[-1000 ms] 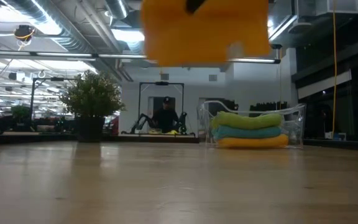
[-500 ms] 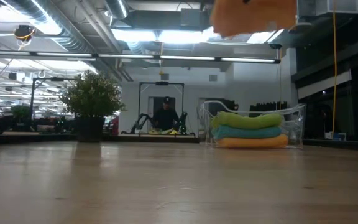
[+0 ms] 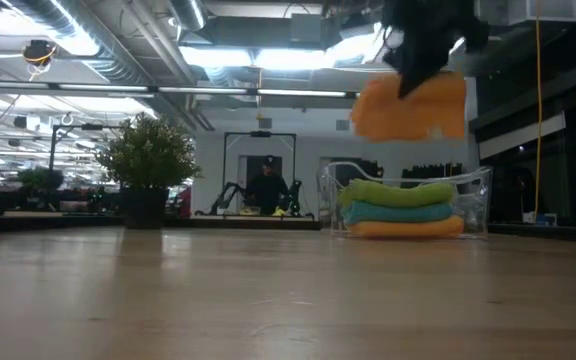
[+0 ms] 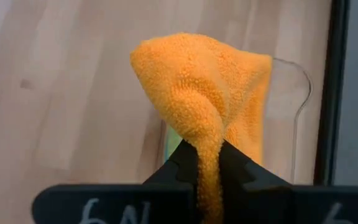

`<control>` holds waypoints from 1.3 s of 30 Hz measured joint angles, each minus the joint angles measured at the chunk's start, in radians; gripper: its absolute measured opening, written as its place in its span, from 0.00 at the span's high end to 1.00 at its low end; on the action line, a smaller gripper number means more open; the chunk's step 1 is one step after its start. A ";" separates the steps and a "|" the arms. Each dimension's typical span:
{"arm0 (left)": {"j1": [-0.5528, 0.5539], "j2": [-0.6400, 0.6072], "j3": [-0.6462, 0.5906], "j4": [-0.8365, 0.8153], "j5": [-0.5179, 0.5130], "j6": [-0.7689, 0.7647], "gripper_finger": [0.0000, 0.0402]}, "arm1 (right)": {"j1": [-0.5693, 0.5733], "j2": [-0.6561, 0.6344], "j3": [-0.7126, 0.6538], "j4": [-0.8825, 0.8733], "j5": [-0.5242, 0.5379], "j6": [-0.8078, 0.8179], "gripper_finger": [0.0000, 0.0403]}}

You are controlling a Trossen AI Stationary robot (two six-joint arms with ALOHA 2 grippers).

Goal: Fold microfiber towels
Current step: Stack the orange microfiber cloth on top of the green microfiber cloth in the bin

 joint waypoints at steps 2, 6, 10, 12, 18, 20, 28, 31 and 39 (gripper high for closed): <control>0.015 0.000 0.000 0.000 0.000 -0.005 0.64 | -0.036 0.010 -0.041 0.069 -0.009 -0.040 0.94; 0.048 0.000 0.000 0.001 0.005 -0.006 0.64 | -0.099 0.042 -0.096 0.179 -0.010 -0.123 0.94; 0.071 0.000 0.000 0.001 0.008 -0.006 0.64 | -0.152 0.074 -0.113 0.218 -0.045 -0.233 0.94; 0.080 0.000 0.000 0.001 0.008 -0.006 0.64 | -0.177 0.096 -0.122 0.230 -0.092 -0.259 0.94; 0.099 0.000 0.000 0.002 0.011 -0.008 0.64 | -0.235 0.145 -0.126 0.258 -0.137 -0.329 0.94; 0.103 0.000 0.000 0.002 0.011 -0.008 0.64 | -0.247 0.158 -0.126 0.270 -0.138 -0.355 0.94; 0.123 0.000 0.000 0.002 0.012 -0.008 0.64 | -0.265 0.216 -0.125 0.274 -0.147 -0.357 0.94; 0.124 0.000 0.000 0.001 0.011 -0.008 0.64 | -0.253 0.222 -0.125 0.267 -0.165 -0.319 0.94; 0.124 0.000 0.000 0.001 0.012 -0.007 0.64 | -0.209 0.218 -0.124 0.248 -0.167 -0.274 0.94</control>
